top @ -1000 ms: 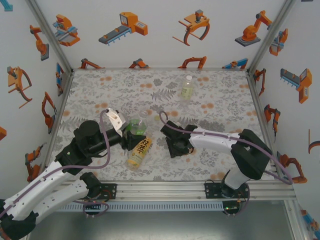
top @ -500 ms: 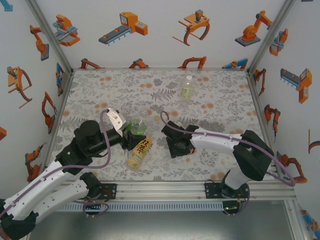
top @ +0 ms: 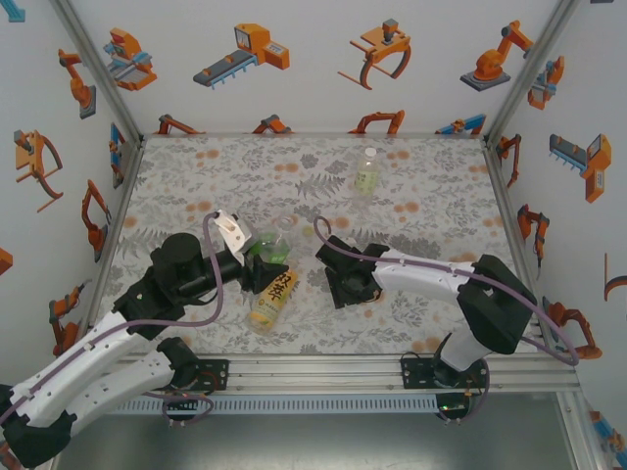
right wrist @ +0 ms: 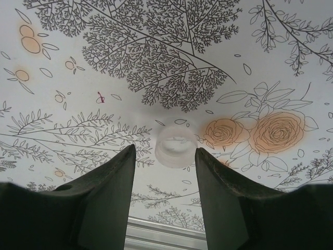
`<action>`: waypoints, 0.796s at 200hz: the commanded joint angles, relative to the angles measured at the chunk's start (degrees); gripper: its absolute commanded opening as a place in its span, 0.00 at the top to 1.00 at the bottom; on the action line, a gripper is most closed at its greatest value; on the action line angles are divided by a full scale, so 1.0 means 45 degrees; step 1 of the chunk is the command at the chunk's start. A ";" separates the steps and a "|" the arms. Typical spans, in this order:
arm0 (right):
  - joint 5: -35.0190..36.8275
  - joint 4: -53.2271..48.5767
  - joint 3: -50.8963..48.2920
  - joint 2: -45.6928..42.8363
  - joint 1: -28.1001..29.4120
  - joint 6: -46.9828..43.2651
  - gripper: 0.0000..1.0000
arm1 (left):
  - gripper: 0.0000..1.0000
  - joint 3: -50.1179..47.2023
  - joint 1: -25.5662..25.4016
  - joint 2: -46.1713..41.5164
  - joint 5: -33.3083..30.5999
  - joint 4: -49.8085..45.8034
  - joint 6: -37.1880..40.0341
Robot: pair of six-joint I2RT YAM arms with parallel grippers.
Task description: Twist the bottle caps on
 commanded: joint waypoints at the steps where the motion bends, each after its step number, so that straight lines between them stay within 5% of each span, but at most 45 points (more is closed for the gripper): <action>1: 0.0206 -0.0135 0.0048 0.0229 0.0051 0.0004 0.52 | 1.00 0.0223 0.0068 -0.0030 0.0268 0.0506 -0.0158; 50: 0.0068 0.0261 -0.0248 0.0473 0.0051 0.0047 0.54 | 1.00 0.0223 0.0067 -0.0040 0.0220 0.0445 -0.0166; 114: -0.0425 0.1151 -0.0625 0.0224 0.0008 0.0551 0.74 | 1.00 0.0242 0.0067 -0.0019 0.0168 0.0435 -0.0157; 159: -0.2342 0.3675 -0.1961 -0.0636 -0.1163 0.1181 0.76 | 0.99 0.0280 0.0067 0.0100 0.0185 0.0492 -0.0176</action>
